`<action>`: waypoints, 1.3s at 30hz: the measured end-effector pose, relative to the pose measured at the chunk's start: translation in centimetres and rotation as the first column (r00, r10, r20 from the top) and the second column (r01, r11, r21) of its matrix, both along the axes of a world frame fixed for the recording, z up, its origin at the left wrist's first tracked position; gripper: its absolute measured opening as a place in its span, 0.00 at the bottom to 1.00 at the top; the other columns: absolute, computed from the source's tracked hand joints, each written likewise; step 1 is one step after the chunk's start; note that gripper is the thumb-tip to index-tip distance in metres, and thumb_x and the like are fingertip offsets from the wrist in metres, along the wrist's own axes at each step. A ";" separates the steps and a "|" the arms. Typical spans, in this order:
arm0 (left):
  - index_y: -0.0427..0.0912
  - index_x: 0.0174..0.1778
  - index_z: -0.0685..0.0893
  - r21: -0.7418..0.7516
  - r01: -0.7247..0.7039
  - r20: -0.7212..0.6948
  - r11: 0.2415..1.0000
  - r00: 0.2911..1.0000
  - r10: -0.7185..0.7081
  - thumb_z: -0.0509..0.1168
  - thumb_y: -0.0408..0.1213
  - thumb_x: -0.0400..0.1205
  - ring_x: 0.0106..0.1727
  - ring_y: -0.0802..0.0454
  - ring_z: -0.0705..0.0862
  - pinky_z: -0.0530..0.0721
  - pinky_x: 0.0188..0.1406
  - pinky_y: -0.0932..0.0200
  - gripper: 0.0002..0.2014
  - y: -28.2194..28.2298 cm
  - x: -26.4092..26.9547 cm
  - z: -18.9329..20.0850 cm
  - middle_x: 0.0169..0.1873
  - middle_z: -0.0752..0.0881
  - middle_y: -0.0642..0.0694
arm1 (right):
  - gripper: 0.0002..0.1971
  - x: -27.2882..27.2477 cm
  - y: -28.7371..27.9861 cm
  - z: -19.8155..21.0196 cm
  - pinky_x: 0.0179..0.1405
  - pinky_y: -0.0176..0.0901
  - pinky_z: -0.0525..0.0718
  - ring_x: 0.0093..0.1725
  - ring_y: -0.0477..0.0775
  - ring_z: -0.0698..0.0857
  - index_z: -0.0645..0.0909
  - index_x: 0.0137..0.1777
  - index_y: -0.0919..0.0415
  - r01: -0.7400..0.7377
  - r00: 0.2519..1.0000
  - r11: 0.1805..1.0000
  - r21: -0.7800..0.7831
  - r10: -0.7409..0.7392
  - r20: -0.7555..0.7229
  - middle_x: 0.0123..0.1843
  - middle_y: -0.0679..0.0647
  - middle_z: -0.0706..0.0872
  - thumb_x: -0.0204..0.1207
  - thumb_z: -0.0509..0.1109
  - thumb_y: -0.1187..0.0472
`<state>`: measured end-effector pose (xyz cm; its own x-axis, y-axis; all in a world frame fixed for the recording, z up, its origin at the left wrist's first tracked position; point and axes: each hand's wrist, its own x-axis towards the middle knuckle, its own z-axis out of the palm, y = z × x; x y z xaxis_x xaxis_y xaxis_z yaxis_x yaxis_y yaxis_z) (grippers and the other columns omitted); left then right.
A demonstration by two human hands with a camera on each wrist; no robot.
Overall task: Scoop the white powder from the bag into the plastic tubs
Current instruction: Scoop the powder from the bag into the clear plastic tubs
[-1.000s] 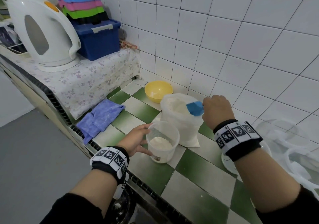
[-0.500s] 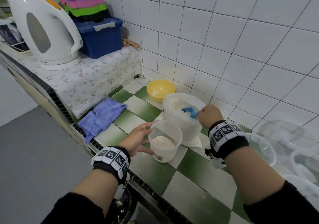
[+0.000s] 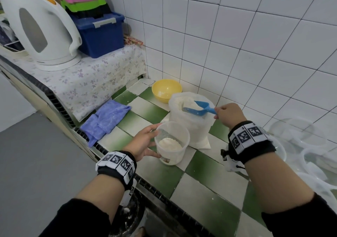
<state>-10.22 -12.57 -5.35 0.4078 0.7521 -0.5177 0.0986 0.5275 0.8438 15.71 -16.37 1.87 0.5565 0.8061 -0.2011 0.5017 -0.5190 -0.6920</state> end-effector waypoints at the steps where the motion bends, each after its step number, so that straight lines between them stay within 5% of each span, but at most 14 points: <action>1: 0.52 0.68 0.81 0.000 -0.002 0.004 1.000 1.000 0.002 0.59 0.37 0.89 0.50 0.44 0.90 0.88 0.49 0.30 0.14 0.0 0.0 -0.1 0.61 0.87 0.46 | 0.15 0.1 -0.2 0.2 0.28 0.35 0.70 0.29 0.45 0.74 0.83 0.57 0.70 0.001 1.000 1.000 0.021 0.000 -0.015 0.42 0.57 0.86 0.83 0.60 0.61; 7: 0.52 0.68 0.81 0.005 -0.013 0.006 1.000 1.000 0.013 0.58 0.37 0.89 0.56 0.41 0.89 0.87 0.50 0.28 0.14 -0.2 -0.1 -0.1 0.63 0.86 0.47 | 0.13 0.1 -1.6 1.9 0.36 0.37 0.72 0.32 0.46 0.73 0.84 0.57 0.65 -0.047 0.990 0.996 0.081 0.057 -0.130 0.34 0.50 0.83 0.83 0.61 0.59; 12: 0.54 0.68 0.81 -0.010 -0.014 0.010 1.000 1.000 0.015 0.59 0.37 0.89 0.58 0.41 0.88 0.87 0.51 0.29 0.14 -0.3 -0.1 0.0 0.63 0.86 0.48 | 0.11 -0.8 -2.9 1.9 0.31 0.38 0.68 0.29 0.48 0.70 0.86 0.52 0.66 -0.199 0.965 0.980 0.012 0.198 -0.171 0.31 0.51 0.84 0.81 0.64 0.60; 17: 0.54 0.69 0.80 -0.024 -0.019 0.000 1.000 1.000 0.019 0.58 0.37 0.89 0.57 0.41 0.89 0.88 0.50 0.30 0.15 -0.3 0.1 0.0 0.61 0.87 0.49 | 0.12 -3.1 -3.6 1.0 0.27 0.34 0.69 0.27 0.44 0.72 0.85 0.50 0.63 -0.342 0.939 0.931 -0.125 0.344 -0.003 0.34 0.50 0.85 0.83 0.62 0.59; 20: 0.54 0.69 0.80 -0.027 -0.016 0.000 1.000 1.000 0.016 0.59 0.38 0.88 0.57 0.41 0.89 0.87 0.51 0.30 0.15 -0.3 0.1 0.0 0.61 0.87 0.51 | 0.13 -4.7 -3.7 0.2 0.29 0.34 0.71 0.34 0.47 0.78 0.85 0.53 0.65 -0.362 0.917 0.918 -0.162 0.382 0.116 0.43 0.56 0.86 0.83 0.60 0.61; 24: 0.54 0.68 0.81 -0.024 -0.018 -0.004 1.000 1.000 0.017 0.59 0.38 0.88 0.58 0.40 0.88 0.87 0.51 0.30 0.14 -0.5 0.1 0.0 0.62 0.87 0.49 | 0.12 -6.5 -3.7 -0.7 0.47 0.40 0.78 0.52 0.56 0.82 0.84 0.55 0.63 -0.404 0.840 0.894 -0.195 0.447 0.309 0.53 0.57 0.86 0.82 0.59 0.66; 28: 0.54 0.69 0.81 -0.024 -0.024 0.000 0.999 1.000 0.024 0.58 0.38 0.89 0.59 0.39 0.87 0.86 0.51 0.27 0.15 -0.4 0.0 -0.3 0.63 0.86 0.48 | 0.13 -7.1 -3.8 -2.1 0.59 0.46 0.78 0.58 0.58 0.77 0.79 0.62 0.57 -0.442 0.745 0.876 -0.195 0.479 0.464 0.57 0.57 0.82 0.81 0.59 0.64; 33: 0.54 0.70 0.80 -0.018 -0.027 -0.001 0.999 1.000 0.027 0.57 0.37 0.89 0.60 0.40 0.87 0.85 0.53 0.26 0.16 -0.5 0.0 -0.3 0.64 0.85 0.48 | 0.16 -7.2 -4.5 -2.8 0.58 0.46 0.76 0.58 0.56 0.74 0.79 0.62 0.53 -0.487 0.690 0.861 -0.144 0.481 0.541 0.57 0.53 0.78 0.77 0.61 0.66; 39: 0.55 0.69 0.81 -0.026 -0.036 0.004 0.999 0.999 0.036 0.57 0.37 0.89 0.58 0.40 0.88 0.85 0.53 0.26 0.15 -0.7 -0.1 -0.4 0.62 0.86 0.49 | 0.14 -6.9 -4.9 -2.9 0.55 0.42 0.73 0.57 0.55 0.75 0.81 0.58 0.51 -0.478 0.725 0.875 -0.080 0.444 0.527 0.54 0.52 0.77 0.76 0.64 0.66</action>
